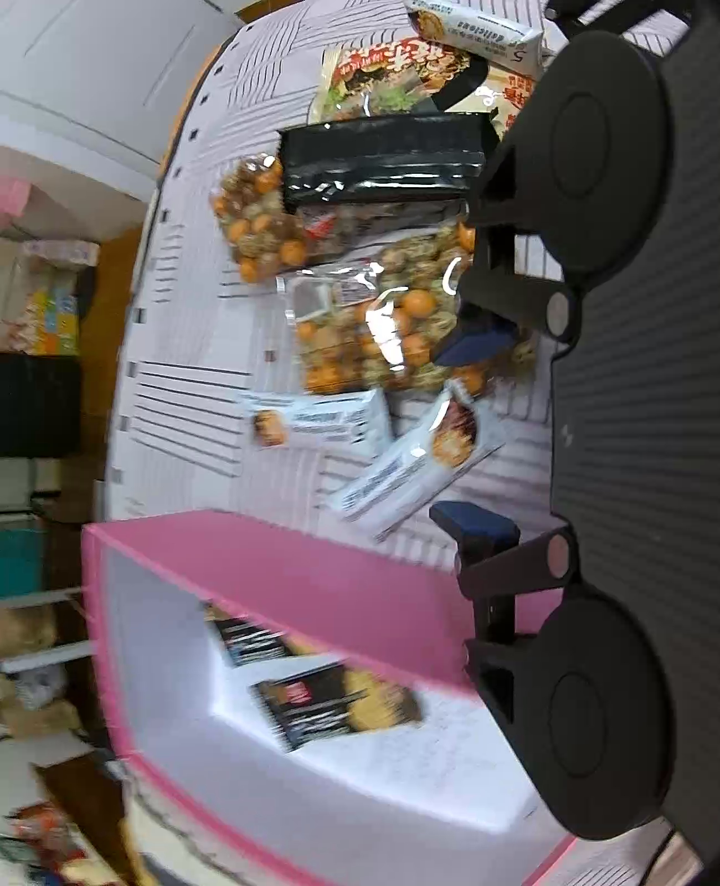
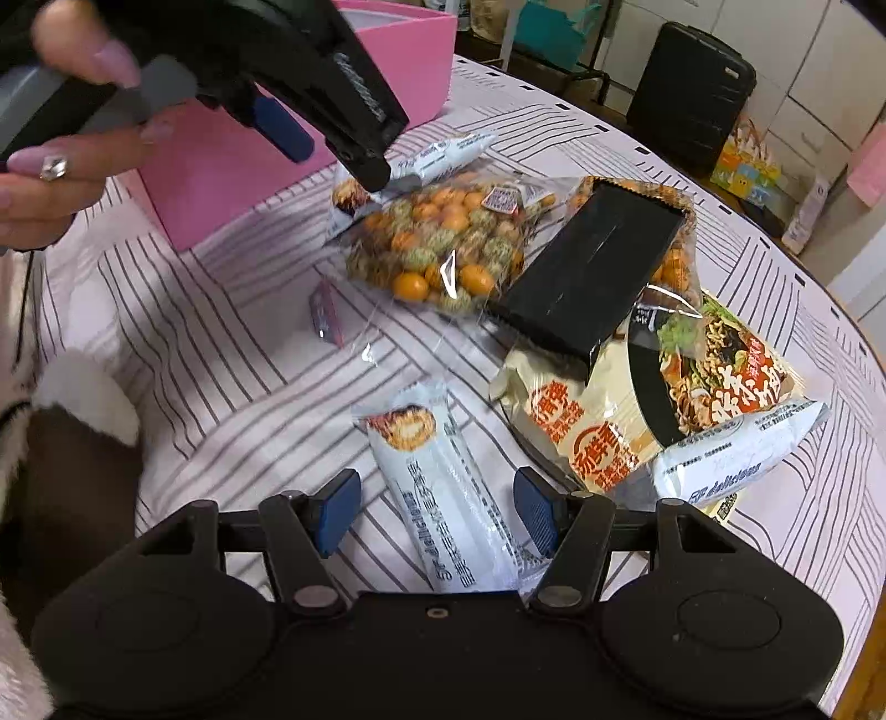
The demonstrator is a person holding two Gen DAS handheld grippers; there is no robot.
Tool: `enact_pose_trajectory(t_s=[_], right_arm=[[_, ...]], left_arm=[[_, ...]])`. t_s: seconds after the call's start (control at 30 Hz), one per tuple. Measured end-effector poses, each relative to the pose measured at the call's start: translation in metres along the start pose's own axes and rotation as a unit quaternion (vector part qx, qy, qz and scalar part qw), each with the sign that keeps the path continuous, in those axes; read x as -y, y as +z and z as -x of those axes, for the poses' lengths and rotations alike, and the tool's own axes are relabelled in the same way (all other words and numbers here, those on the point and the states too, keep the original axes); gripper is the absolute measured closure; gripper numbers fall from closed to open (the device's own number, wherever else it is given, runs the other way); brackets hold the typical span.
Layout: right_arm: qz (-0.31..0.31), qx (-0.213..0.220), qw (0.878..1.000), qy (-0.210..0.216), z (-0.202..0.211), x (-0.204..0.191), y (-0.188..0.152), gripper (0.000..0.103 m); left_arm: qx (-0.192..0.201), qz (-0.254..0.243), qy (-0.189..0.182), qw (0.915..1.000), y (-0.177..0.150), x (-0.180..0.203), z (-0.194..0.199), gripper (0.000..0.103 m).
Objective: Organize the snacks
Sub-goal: 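Grasp a white wafer bar with the left tool while the right tool grasps another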
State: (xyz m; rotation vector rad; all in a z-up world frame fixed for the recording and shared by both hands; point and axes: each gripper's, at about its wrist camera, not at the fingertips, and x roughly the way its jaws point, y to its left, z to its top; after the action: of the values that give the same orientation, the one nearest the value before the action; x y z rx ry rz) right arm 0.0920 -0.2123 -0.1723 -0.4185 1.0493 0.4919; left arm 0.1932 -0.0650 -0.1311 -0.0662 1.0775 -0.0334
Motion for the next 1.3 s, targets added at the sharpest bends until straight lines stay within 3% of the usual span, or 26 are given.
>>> enact_pose_trajectory(t_s=[0.13,0.23,0.37,0.47,0.53,0.57,0.63,0.93,1.07,1.3], right_arm=[[0.002,0.002,1.000,-0.010,-0.006,0.001,-0.007,0.037],[-0.010,0.010,1.000,-0.006,-0.009,0.005,-0.012,0.038],[-0.033,0.030,0.999,0.000,-0.005,0.009,-0.018,0.057],[-0.039,0.042,0.998,-0.006,-0.003,0.004,-0.021,0.066],[-0.043,0.049,0.998,-0.007,-0.002,-0.002,-0.023,0.071],[-0.047,0.051,0.998,-0.012,-0.003,-0.005,-0.023,0.072],[-0.060,0.050,0.997,-0.026,-0.002,-0.010,-0.023,0.072],[-0.175,0.069,0.982,-0.031,0.022,-0.004,-0.029,0.072],[-0.205,0.083,0.975,-0.023,0.037,-0.004,-0.029,0.072],[-0.202,0.112,0.973,0.016,0.061,-0.022,-0.016,0.072]], left_arm=[[0.033,0.044,0.047,0.9974,-0.004,-0.005,-0.016,0.052],[0.012,0.087,0.037,0.9955,0.001,-0.020,-0.032,0.052],[-0.018,0.124,0.015,0.9919,-0.001,-0.032,-0.050,0.052],[-0.004,0.135,0.013,0.9907,-0.007,-0.033,-0.054,0.052],[0.006,0.130,0.016,0.9913,-0.009,-0.031,-0.054,0.056],[0.012,0.123,0.018,0.9922,-0.010,-0.028,-0.054,0.070],[0.021,0.098,0.019,0.9947,-0.012,-0.025,-0.053,0.076],[0.057,0.054,0.008,0.9969,-0.026,-0.028,-0.013,0.078],[0.056,0.042,-0.018,0.9974,-0.031,-0.029,0.009,0.078],[0.051,0.014,-0.043,0.9977,-0.045,-0.028,0.046,0.078]])
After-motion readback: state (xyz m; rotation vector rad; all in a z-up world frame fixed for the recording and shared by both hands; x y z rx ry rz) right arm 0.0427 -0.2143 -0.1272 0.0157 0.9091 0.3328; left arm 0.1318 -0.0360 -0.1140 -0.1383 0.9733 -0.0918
